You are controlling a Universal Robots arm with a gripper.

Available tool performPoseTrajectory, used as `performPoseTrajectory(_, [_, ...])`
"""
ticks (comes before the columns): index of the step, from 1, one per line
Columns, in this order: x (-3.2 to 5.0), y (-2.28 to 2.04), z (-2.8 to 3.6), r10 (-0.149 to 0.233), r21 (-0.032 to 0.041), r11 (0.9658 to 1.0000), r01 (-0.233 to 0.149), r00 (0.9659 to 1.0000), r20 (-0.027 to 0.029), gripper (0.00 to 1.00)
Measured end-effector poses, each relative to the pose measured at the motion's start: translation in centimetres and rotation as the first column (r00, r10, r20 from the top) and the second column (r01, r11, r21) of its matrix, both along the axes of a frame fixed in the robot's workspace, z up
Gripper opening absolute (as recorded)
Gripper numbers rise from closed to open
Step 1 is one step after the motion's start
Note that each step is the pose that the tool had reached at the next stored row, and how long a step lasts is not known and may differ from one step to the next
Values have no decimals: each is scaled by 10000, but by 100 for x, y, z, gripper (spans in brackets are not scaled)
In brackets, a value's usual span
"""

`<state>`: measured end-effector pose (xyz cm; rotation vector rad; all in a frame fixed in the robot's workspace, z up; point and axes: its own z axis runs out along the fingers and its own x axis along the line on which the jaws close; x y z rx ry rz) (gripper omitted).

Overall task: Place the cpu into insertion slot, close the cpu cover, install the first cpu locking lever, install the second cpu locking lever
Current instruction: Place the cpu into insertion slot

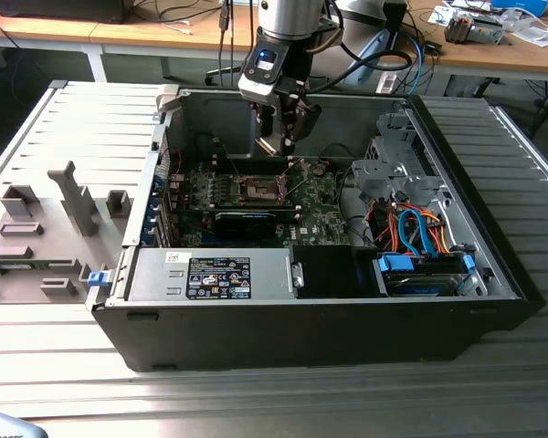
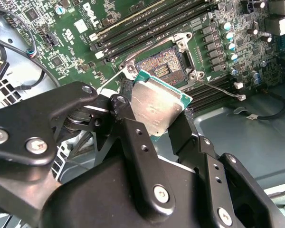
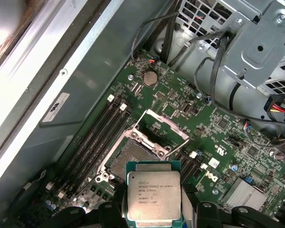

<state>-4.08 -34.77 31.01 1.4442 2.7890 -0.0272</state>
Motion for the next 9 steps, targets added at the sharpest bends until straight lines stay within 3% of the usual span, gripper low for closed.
performPoseTrajectory(9, [0,0,-2,-101,-10,9999,101,9999,0,55])
